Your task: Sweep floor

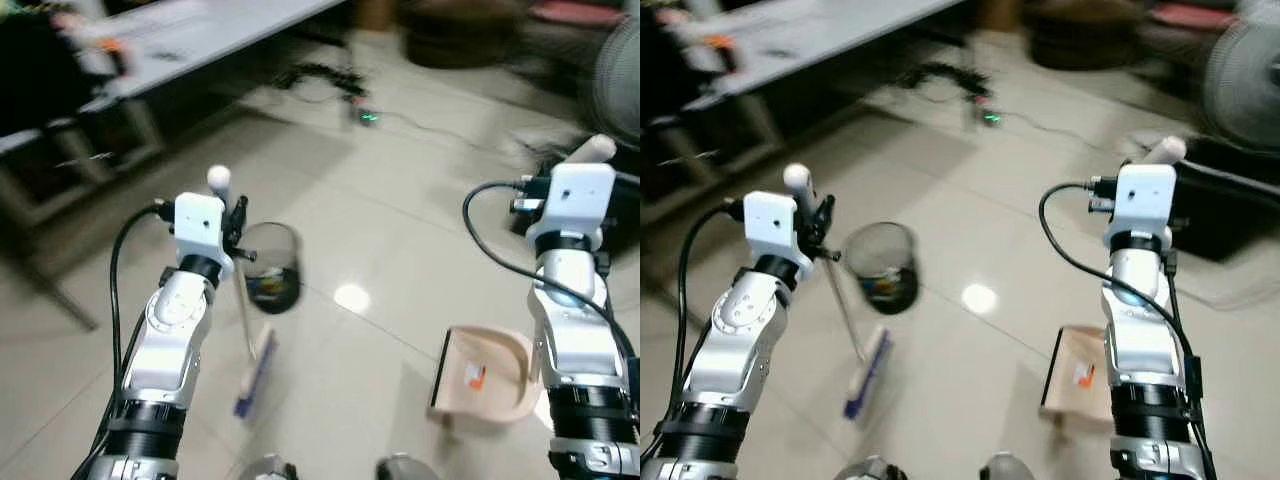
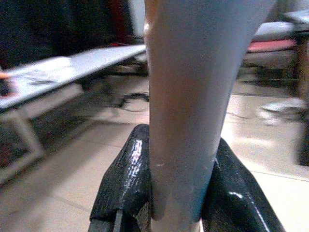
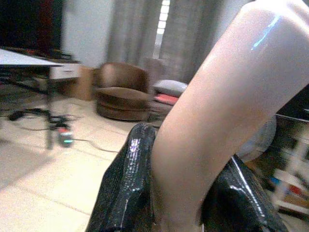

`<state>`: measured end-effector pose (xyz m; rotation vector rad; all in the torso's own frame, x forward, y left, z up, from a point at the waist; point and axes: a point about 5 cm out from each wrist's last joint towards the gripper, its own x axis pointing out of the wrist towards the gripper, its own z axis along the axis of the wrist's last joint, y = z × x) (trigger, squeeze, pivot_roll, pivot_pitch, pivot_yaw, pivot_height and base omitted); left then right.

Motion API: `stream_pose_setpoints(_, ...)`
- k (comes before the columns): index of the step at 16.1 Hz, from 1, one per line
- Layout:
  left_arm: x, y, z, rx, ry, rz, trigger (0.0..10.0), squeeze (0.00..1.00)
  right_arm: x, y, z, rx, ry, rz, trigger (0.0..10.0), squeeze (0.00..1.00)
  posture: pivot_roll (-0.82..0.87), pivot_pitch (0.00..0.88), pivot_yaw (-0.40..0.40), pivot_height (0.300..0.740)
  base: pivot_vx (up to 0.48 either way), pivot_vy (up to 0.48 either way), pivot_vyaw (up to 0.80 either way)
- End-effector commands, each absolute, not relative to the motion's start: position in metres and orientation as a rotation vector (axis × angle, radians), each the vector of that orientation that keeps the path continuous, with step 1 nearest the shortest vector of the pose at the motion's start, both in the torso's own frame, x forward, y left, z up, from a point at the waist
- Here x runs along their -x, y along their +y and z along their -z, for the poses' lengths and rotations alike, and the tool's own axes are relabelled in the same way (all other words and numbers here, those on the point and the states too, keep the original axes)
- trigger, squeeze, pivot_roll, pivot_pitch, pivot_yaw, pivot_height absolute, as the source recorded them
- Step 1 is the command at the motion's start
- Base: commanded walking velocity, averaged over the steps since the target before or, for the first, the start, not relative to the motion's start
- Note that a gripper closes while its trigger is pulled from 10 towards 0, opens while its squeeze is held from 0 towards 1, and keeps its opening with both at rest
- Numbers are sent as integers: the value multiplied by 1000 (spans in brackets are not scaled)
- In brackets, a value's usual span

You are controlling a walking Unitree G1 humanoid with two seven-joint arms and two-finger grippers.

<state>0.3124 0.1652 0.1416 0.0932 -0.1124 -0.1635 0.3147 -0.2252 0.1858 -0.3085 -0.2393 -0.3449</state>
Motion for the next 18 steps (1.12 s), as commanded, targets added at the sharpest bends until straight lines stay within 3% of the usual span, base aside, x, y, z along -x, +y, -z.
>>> stream_pose_setpoints(1, -313, 168, -149, -87, -131, 167, 10000, 0, -312, -222, -196, 307, -278, 355, 10000, 0, -39, 85, 87, 740, 0, 0, -800)
stream_pose_setpoints(9, -314, 169, -150, -118, -154, 157, 10000, 0, -302, -200, -186, 71, -201, 294, 10000, 0, -47, 90, 87, 740, 0, 0, -800)
stream_pose_setpoints(13, -313, 169, -150, -126, -166, 156, 10000, 0, -299, -200, -180, 32, -167, 315, 10000, 0, -43, 87, 80, 740, 360, 0, -800)
stream_pose_setpoints(18, -314, 167, -151, -124, -174, 161, 10000, 0, -300, -202, -180, 80, -171, 327, 10000, 0, -47, 75, 75, 740, 390, 0, 0)
